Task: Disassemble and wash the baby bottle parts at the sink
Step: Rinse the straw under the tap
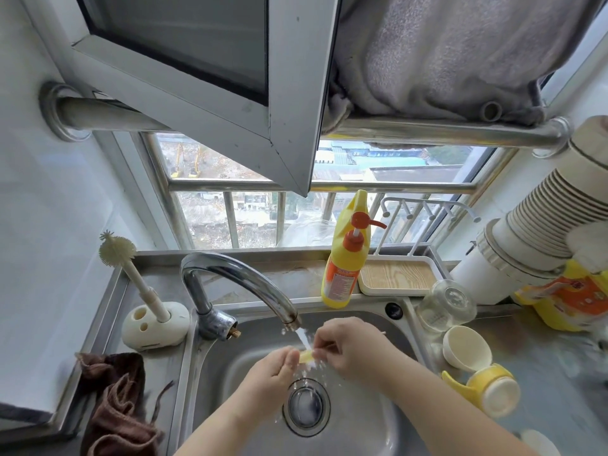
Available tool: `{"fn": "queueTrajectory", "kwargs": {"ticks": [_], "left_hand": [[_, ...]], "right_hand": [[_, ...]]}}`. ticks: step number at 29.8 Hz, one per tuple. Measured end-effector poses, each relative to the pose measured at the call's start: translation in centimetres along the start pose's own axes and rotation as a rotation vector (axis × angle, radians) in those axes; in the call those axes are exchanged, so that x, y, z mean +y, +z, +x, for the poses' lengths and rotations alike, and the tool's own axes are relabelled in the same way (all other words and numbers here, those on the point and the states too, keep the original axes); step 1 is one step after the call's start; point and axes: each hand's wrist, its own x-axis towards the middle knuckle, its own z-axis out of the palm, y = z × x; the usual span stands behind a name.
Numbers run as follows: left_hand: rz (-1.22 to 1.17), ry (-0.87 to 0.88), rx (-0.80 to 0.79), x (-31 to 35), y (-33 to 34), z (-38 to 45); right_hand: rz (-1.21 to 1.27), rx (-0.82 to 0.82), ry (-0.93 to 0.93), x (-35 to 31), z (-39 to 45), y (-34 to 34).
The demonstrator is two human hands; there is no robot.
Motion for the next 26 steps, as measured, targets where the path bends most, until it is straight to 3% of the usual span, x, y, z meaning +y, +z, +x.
{"fn": "queueTrajectory", "kwargs": {"ticks": [3, 5, 15, 21, 26], "left_hand": [[-0.027, 0.030, -0.024, 0.5, -0.3, -0.3], [-0.094, 0.033, -0.017, 1.1, -0.4, -0.3], [-1.008, -0.363, 0.408, 0.0, -0.4, 0.4], [-0.805, -0.247, 0.390, 0.2, -0.3, 0.3], [-0.653, -0.114, 0.216, 1.3, 0.3, 0.3]], "right_hand": [[0.068, 0.090, 0.084, 0.7, -0.2, -0.5], [0.061, 0.067, 0.086, 0.9, -0.3, -0.4], [0.309, 0.025, 0.395, 3.8, -4.3, 1.4], [0.310, 0.066, 0.439, 4.6, -5.4, 1.0], [0.324, 0.139, 0.353, 3.5, -5.5, 0.5]]}}
